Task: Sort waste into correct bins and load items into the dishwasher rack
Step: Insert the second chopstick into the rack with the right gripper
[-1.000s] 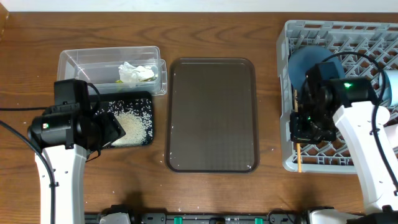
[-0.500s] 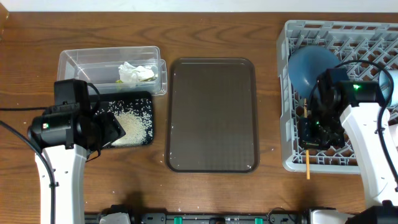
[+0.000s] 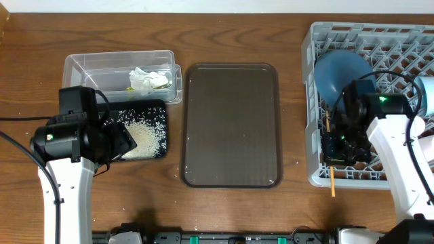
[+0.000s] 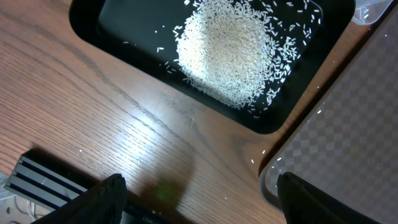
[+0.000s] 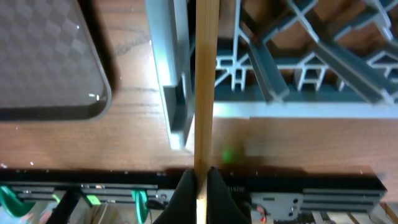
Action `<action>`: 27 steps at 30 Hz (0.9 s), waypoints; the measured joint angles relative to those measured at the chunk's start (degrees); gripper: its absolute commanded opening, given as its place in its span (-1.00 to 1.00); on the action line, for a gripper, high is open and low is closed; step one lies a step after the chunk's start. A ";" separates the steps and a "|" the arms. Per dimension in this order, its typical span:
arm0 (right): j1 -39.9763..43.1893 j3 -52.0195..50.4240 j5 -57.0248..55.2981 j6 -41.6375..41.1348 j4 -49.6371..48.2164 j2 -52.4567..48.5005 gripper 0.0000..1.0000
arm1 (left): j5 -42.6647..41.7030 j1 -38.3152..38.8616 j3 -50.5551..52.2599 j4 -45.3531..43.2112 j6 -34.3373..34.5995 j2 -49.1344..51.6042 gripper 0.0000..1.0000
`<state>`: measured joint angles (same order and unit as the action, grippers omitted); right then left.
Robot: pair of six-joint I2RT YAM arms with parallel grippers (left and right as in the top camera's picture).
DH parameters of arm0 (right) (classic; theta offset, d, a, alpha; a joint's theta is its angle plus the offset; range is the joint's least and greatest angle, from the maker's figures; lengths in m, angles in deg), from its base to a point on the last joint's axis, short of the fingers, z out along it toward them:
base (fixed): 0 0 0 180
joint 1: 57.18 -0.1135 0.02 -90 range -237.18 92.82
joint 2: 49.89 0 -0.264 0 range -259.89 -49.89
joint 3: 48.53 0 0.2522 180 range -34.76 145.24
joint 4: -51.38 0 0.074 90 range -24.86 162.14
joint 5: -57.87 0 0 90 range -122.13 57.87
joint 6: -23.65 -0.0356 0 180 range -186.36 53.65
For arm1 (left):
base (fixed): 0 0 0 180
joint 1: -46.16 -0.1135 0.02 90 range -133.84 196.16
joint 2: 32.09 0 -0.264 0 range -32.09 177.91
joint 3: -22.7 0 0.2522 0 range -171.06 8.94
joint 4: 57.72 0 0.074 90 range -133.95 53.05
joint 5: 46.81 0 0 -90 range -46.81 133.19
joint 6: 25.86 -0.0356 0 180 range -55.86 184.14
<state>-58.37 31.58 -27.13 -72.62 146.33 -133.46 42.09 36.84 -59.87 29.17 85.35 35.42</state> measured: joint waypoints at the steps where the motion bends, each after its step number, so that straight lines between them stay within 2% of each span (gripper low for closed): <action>1: 0.00 -0.46 0.07 0.07 -0.76 0.00 -0.98 | -0.02 0.00 0.00 0.00 0.00 0.00 0.61; 21: 0.00 -2.43 -1.03 0.37 -12.37 -6.51 -0.97 | -0.02 0.00 0.00 0.00 0.00 0.00 0.61; 22: 0.00 -2.43 -1.46 0.35 -13.31 -6.60 -0.87 | 0.00 0.00 0.00 0.00 0.00 0.00 0.61; 25: 0.00 -2.43 -2.27 -0.22 -16.33 -6.71 -0.09 | 0.00 0.00 0.00 -0.02 0.00 0.00 0.61; 27: 0.09 -2.43 -4.11 -0.11 -17.40 -6.73 -0.05 | 0.00 0.00 0.00 0.00 0.00 0.00 0.61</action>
<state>-58.28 29.16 -31.24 -72.73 128.93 -140.19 42.09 36.84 -59.87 29.17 85.35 35.42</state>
